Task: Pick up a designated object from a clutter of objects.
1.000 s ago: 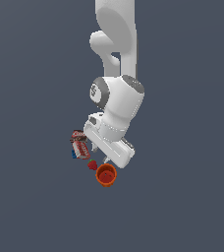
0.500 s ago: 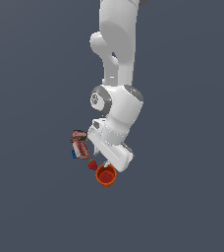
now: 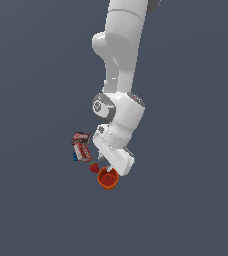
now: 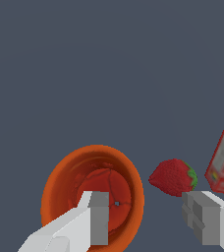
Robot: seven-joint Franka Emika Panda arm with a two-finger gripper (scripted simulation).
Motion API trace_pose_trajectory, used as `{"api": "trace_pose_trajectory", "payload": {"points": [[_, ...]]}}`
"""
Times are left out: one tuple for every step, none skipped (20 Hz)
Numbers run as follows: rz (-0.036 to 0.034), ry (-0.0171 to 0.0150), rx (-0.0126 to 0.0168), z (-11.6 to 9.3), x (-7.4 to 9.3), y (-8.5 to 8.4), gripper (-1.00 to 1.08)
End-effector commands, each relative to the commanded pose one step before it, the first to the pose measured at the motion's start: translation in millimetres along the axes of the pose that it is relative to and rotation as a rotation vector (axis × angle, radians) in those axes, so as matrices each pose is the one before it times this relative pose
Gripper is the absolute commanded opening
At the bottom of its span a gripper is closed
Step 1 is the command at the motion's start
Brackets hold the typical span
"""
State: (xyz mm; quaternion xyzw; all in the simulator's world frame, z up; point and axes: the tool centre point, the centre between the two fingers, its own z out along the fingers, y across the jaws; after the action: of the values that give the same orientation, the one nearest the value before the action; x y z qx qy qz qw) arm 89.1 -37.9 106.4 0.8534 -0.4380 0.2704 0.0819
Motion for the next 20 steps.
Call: {"api": "trace_pose_trajectory", "payload": {"points": [[0.0197, 0.00433, 0.00896, 3.36, -3.81, 0.53, 0.28], [0.0062, 0.00108, 0.00284, 1.1, -1.37, 0.24, 0.28], [0.00572, 0.0009, 0.00263, 0.98, -1.24, 0.26, 0.28], [0.00516, 0.00074, 0.00239, 0.89, -1.16, 0.24, 0.28], [0.0047, 0.0006, 0.00218, 0.78, -1.03, 0.24, 0.28], [0.00413, 0.00048, 0.00192, 0.71, -0.96, 0.21, 0.28], [0.00369, 0.00039, 0.00172, 0.6, -0.82, 0.21, 0.28], [0.00318, 0.0003, 0.00148, 0.52, -0.72, 0.19, 0.28], [0.00265, 0.00023, 0.00124, 0.44, -0.63, 0.16, 0.28], [0.00225, 0.00018, 0.00105, 0.34, -0.47, 0.15, 0.28], [0.00177, 0.00013, 0.00082, 0.26, -0.36, 0.13, 0.28], [0.00108, 0.00007, 0.00051, 0.23, -0.35, 0.05, 0.28], [0.00077, 0.00005, 0.00036, 0.11, -0.15, 0.06, 0.28], [0.0, 0.0, 0.0, 0.1, -0.18, -0.04, 0.28], [-0.00162, -0.00023, -0.00081, -0.24, 0.28, 0.0, 0.28], [0.0, 0.0, 0.0, 0.25, -0.01, 0.0, 0.28], [0.0, 0.0, 0.0, 0.74, -0.04, 0.0, 0.28], [0.0, 0.0, 0.0, 1.23, -0.07, 0.01, 0.28], [0.0, 0.0, 0.0, 1.72, -0.09, 0.02, 0.28], [0.00038, -0.00023, 0.00021, 2.18, 0.02, 0.12, 0.28]]}}
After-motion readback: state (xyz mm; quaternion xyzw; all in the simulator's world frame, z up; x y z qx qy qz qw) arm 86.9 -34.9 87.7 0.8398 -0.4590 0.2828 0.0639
